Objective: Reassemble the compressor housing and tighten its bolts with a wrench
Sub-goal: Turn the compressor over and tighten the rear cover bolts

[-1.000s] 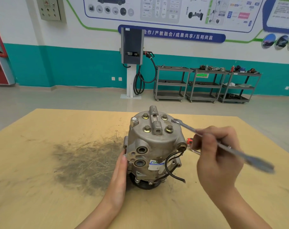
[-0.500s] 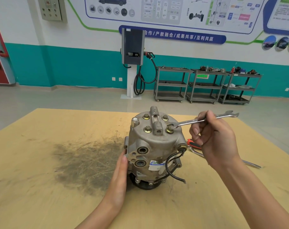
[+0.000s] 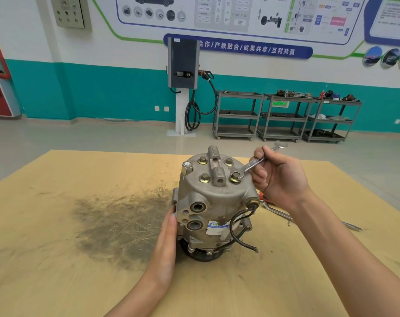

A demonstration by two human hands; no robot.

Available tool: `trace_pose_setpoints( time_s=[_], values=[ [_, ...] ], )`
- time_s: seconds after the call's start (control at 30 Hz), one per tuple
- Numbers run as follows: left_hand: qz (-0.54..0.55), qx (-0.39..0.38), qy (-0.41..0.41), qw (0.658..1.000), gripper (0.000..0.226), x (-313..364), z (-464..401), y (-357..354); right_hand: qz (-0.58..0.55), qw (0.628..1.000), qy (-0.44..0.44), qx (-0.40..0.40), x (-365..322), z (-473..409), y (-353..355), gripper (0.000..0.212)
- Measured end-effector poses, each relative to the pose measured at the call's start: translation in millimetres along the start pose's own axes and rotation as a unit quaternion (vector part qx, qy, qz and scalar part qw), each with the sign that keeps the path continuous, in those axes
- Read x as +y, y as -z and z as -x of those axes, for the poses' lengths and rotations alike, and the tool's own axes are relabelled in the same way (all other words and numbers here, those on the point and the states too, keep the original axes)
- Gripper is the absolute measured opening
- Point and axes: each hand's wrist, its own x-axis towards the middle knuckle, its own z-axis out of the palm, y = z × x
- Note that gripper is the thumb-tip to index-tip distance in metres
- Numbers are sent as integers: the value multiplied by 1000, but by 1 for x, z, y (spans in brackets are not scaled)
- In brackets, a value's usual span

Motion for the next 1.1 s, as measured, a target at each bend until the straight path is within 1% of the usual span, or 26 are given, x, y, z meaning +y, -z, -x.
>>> trace_pose_setpoints(
  time_s=[0.07, 0.1, 0.17, 0.2, 0.27, 0.33, 0.4, 0.43, 0.5, 0.53, 0.57, 0.6, 0.7, 0.77, 0.83, 0.9, 1.0, 1.03, 1.1],
  values=[
    [2, 0, 0, 1000, 100, 0, 0, 0, -3, 999, 49, 11, 7, 5, 2, 24],
    [2, -2, -3, 1000, 99, 1, 0, -1, 2, 996, 89, 20, 12, 10, 3, 25],
    [2, -7, -12, 1000, 94, 2, 1, -2, 42, 979, 194, 46, 23, 22, 4, 30],
    [1, -8, -16, 1000, 93, 3, 1, -3, 76, 963, 250, 65, 29, 29, 3, 32],
    [4, -6, -19, 1000, 94, 4, 0, -3, 153, 918, 353, 102, 40, 43, -2, 30],
    [9, -4, -19, 1000, 97, 3, 0, -3, 223, 868, 429, 113, 50, 56, -10, 22],
    [11, -3, -13, 1000, 99, 2, 0, -2, 301, 818, 479, 105, 58, 66, -16, 13],
    [12, -3, -9, 1000, 100, 2, 0, -2, 353, 783, 501, 111, 62, 70, -18, 12],
    [10, -2, -6, 1000, 100, 0, 0, -1, 451, 696, 546, 121, 68, 75, -20, 17],
    [11, -1, -4, 1000, 101, 0, 0, -1, 474, 670, 558, 121, 70, 76, -21, 19],
    [14, -2, -2, 1000, 102, 1, 0, -1, 476, 667, 559, 122, 70, 77, -23, 19],
    [17, -5, -3, 1000, 102, 1, 0, -1, 463, 682, 552, 125, 68, 78, -25, 17],
    [13, -2, -8, 1000, 101, 3, 1, -1, 369, 760, 520, 125, 56, 77, -31, 9],
    [9, -4, -14, 1000, 98, 3, 1, -2, 314, 790, 512, 127, 45, 76, -34, 9],
    [7, -4, -20, 1000, 97, 3, 2, -2, 288, 812, 486, 148, 33, 75, -34, 15],
    [14, -1, -19, 1000, 100, 3, 1, -2, 255, 850, 433, 161, 22, 73, -30, 22],
    [15, -2, -16, 1000, 100, 2, 1, -1, 170, 918, 332, 137, 12, 65, -17, 26],
    [13, -2, -14, 1000, 99, 2, 1, -1, 147, 934, 301, 122, 10, 62, -14, 26],
    [8, -3, -10, 1000, 96, 1, 1, -1, 119, 955, 257, 95, 9, 54, -8, 27]
  ],
)
